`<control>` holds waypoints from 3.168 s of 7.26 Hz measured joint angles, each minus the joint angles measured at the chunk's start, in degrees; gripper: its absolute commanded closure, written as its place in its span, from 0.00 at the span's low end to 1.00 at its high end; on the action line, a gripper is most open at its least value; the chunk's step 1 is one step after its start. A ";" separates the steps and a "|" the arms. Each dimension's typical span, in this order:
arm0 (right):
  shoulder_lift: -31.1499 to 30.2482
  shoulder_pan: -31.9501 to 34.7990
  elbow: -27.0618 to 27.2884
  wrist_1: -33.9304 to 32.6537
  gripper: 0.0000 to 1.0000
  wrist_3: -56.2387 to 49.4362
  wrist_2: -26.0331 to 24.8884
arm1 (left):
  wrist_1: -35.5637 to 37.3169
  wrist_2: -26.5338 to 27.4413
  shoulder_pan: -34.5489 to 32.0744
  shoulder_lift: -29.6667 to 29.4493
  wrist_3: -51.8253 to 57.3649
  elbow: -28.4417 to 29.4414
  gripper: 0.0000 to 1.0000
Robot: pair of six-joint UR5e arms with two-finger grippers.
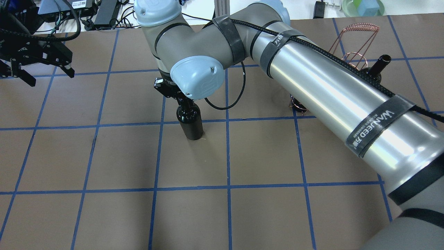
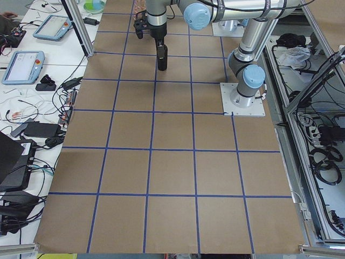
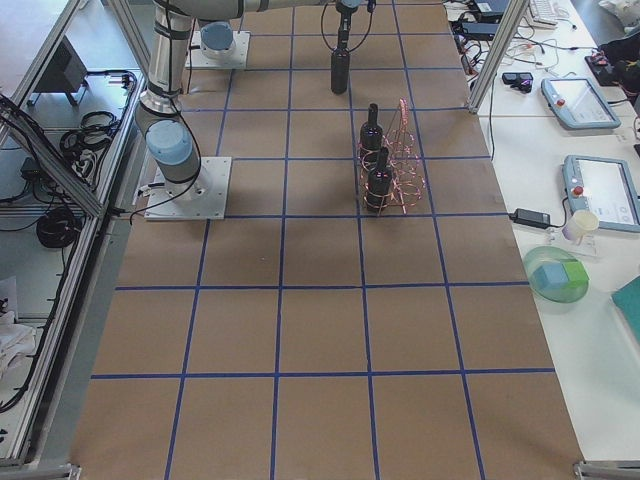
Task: Place wine into wine basket
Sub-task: 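Carry the bottle with the right gripper into the copper rack beside the others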
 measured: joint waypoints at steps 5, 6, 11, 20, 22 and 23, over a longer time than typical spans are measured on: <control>-13.68 -13.68 0.50 12.34 1.00 -15.84 1.74 | 0.15 0.06 0.00 -0.03 -0.07 0.00 0.00; -16.45 -18.85 0.56 17.26 1.00 -22.53 1.02 | 0.18 0.08 0.00 -0.07 -0.07 0.00 0.00; -20.66 -40.42 0.25 25.59 1.00 -49.47 -5.47 | 0.18 0.20 -5.09 1.02 -3.24 0.07 0.00; -12.56 -42.19 -2.08 15.63 1.00 -51.15 -2.71 | 0.30 0.79 -15.20 1.53 -10.70 -0.67 0.00; -11.61 -42.19 -1.61 14.76 1.00 -51.93 -3.20 | 0.27 0.82 -15.21 1.67 -10.72 -0.70 0.00; -11.18 -42.19 -1.39 14.57 1.00 -52.10 -2.97 | 0.25 0.81 -15.21 1.71 -10.76 -0.70 0.00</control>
